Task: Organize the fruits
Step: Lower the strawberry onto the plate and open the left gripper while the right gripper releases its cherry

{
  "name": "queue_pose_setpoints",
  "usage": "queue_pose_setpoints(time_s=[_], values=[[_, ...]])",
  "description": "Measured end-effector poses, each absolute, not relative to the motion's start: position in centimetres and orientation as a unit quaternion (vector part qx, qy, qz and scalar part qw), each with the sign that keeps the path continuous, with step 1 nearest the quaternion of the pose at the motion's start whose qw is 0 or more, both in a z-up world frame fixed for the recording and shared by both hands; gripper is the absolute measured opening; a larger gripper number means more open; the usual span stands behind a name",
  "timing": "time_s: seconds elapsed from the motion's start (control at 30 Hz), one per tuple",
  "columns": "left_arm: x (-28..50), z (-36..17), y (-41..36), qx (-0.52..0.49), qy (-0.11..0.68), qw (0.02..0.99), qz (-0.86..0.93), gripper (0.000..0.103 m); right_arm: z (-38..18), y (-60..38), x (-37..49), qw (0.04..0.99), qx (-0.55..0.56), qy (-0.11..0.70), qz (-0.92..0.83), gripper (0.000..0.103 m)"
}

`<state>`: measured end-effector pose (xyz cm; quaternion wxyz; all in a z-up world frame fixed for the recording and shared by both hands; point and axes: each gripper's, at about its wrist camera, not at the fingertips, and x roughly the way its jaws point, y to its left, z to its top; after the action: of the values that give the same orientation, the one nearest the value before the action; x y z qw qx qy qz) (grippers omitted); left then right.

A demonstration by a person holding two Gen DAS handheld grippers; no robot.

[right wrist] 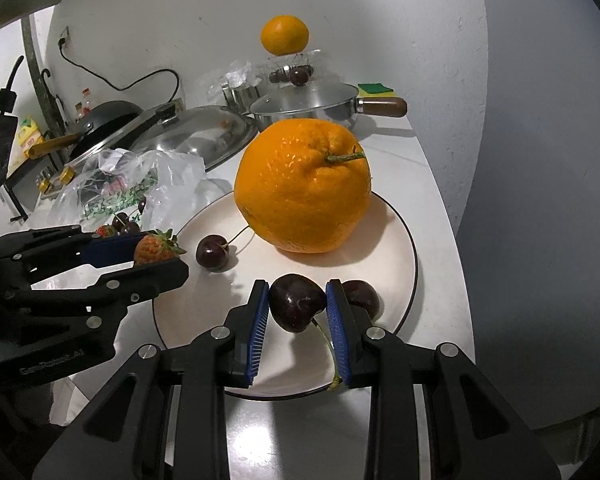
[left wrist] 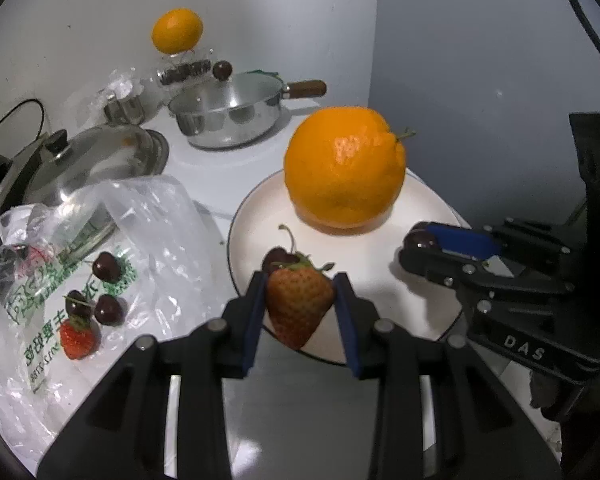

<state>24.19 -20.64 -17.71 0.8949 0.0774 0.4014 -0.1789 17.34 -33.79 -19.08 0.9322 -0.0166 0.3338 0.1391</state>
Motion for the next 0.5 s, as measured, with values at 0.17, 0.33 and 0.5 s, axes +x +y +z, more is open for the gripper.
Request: queue_pose_setpoints(time_s=[0.17,0.33,0.5], values=[[24.54,-17.98,-20.55,0.073,0.405,0.893,-0.18,0.035,-19.34,-33.75,17.65,0.931,-0.018,0.338,0.137,0.031],[24.84,-18.15,-20.45,0.071,0.408,0.893,-0.177,0.036,-19.33,-33.53,17.72,0.931,-0.022,0.338,0.135,0.031],[24.85,-18.23,-20.2,0.066,0.412,0.891,-0.177,0.036,-19.4,-33.26,17.85,0.93,-0.025,0.341,0.132,0.031]])
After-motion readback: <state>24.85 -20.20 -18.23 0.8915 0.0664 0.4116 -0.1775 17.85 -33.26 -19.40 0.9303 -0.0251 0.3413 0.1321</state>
